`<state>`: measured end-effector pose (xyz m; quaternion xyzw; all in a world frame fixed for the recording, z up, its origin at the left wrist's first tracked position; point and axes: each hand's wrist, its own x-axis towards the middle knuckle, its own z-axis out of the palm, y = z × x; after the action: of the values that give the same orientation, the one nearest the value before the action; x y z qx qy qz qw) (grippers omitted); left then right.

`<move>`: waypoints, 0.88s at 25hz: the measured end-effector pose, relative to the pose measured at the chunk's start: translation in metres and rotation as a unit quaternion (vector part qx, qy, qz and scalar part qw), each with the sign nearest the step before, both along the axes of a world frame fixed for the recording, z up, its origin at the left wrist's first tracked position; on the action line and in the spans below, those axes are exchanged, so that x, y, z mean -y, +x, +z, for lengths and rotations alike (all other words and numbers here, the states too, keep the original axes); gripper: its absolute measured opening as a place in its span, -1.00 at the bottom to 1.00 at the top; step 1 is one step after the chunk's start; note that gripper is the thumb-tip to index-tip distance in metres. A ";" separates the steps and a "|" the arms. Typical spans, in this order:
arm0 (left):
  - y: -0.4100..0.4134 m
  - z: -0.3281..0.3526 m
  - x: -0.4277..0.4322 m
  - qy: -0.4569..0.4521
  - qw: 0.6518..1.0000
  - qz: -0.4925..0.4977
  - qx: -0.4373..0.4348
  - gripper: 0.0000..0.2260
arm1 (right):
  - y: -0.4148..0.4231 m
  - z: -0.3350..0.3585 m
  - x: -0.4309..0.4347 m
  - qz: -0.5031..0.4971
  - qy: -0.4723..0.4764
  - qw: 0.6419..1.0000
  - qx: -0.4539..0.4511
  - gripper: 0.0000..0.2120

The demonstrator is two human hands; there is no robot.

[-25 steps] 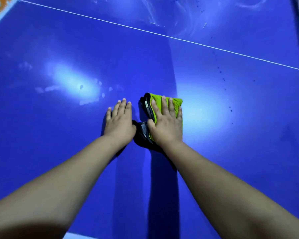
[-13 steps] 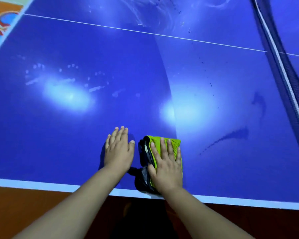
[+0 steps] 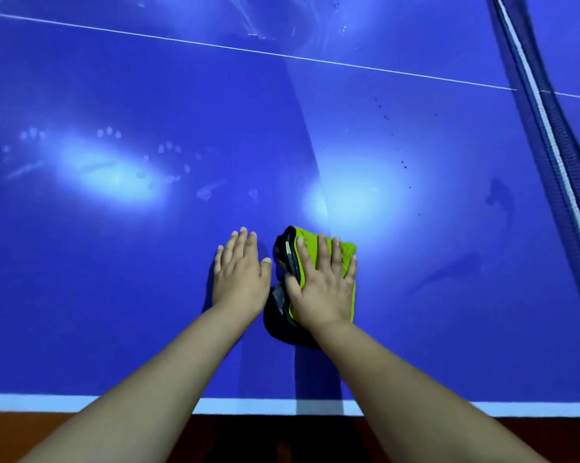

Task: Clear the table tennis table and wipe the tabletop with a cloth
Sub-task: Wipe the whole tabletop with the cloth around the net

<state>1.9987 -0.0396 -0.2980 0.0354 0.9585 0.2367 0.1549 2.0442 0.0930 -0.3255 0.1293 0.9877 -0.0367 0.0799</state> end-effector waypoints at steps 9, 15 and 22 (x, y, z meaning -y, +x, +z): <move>-0.131 -0.021 -0.059 -0.050 0.998 0.021 0.007 -0.43 | -0.219 -0.007 -0.056 0.032 -0.014 0.999 0.010 -0.39; -0.176 -0.025 -0.088 -0.126 0.988 0.031 0.080 -0.12 | -0.351 -0.012 -0.082 0.052 -0.015 0.998 -0.007 -0.39; -0.182 -0.027 -0.087 -0.150 0.979 0.016 0.140 0.15 | -0.476 -0.015 -0.099 0.077 -0.037 0.996 -0.022 -0.36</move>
<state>1.8167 0.0479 -0.3248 -0.0366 0.9524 0.0950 0.2872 1.5680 0.1925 -0.3405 0.0490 0.9942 -0.0697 0.0653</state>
